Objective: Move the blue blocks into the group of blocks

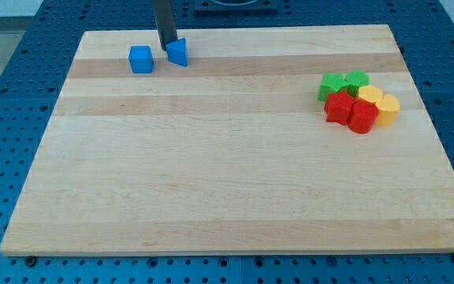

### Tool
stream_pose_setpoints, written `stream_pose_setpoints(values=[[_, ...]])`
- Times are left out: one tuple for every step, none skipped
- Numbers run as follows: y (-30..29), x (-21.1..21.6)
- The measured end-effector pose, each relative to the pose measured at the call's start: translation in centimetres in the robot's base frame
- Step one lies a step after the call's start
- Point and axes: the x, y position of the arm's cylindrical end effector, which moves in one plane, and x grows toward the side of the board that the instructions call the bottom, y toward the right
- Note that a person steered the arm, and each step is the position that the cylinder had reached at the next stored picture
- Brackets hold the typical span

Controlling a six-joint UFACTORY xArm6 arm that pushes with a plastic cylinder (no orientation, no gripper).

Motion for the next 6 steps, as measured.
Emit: stream_pose_setpoints(values=[[0.0,1.2],[-2.2,-0.5],[-5.9,-1.6],[-10.2,-1.0],[-12.4,2.1],[-11.4,5.8]])
